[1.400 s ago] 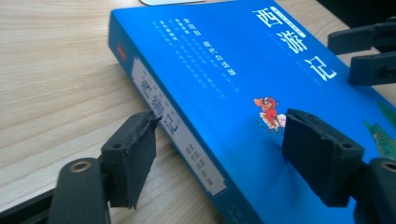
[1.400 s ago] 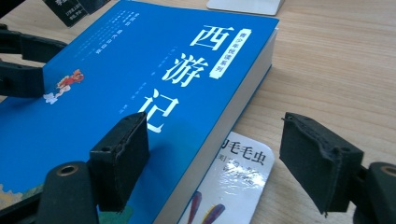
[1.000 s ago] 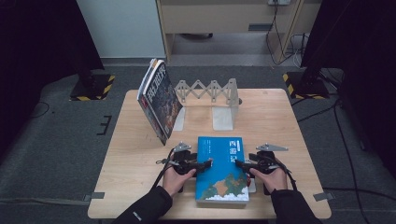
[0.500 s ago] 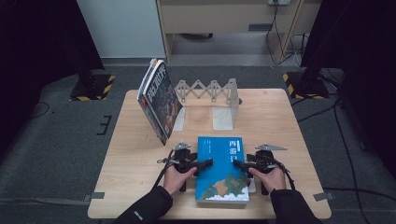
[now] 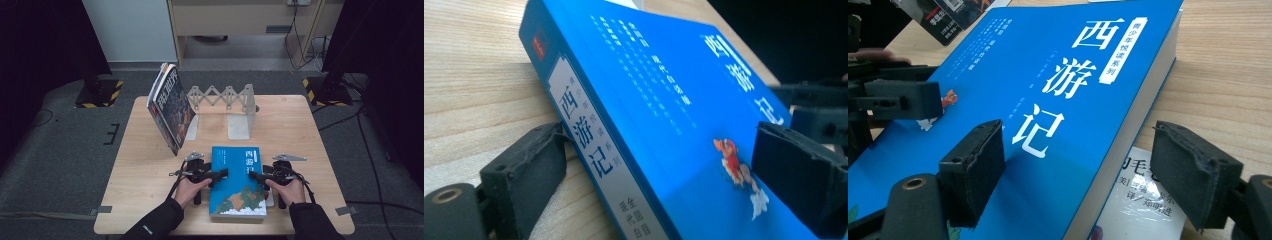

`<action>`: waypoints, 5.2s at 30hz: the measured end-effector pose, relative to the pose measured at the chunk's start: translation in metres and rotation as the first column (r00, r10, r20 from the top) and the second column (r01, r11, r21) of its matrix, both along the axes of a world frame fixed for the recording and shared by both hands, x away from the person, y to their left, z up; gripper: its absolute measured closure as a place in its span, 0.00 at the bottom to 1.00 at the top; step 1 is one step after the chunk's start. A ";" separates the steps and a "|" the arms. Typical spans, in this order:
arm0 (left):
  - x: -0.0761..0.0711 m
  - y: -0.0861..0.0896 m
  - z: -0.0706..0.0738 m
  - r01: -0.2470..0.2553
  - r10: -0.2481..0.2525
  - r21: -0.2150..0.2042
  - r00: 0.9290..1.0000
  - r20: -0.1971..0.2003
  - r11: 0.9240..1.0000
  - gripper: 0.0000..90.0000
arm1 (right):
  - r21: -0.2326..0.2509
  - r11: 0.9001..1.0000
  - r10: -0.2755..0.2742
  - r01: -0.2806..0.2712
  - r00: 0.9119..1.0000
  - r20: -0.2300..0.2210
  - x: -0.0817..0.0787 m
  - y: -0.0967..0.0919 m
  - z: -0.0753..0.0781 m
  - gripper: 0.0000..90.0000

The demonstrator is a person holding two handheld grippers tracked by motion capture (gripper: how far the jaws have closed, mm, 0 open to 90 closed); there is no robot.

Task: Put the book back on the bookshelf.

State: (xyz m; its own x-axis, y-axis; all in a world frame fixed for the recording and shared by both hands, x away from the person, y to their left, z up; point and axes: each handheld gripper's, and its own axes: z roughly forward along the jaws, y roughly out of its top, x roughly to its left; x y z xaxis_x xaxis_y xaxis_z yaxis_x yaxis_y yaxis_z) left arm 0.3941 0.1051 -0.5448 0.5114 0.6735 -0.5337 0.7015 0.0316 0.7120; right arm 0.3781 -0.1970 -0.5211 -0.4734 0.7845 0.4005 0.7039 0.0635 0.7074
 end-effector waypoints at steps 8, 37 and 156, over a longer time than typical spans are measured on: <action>0.000 -0.002 0.000 -0.012 0.012 0.006 1.000 0.003 1.000 0.07 | 0.014 1.000 0.000 0.000 1.000 -0.006 0.000 0.002 -0.001 0.24; 0.003 0.002 0.007 0.050 -0.048 0.052 0.998 -0.045 0.997 0.11 | 0.031 0.999 0.018 -0.018 1.000 -0.014 0.001 0.004 -0.002 0.25; 0.002 0.001 0.042 0.174 -0.171 0.028 0.982 -0.078 0.984 0.49 | 0.053 0.994 0.099 -0.097 0.994 -0.041 0.006 0.004 0.000 0.30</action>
State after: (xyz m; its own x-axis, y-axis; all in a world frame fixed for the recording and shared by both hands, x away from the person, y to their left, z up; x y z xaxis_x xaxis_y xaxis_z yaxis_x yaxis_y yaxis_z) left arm 0.3956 0.1059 -0.5025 0.5809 0.5974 -0.5529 0.7456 -0.1179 0.6559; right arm 0.3844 -0.1933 -0.5211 -0.5278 0.7136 0.4606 0.7265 0.0984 0.6801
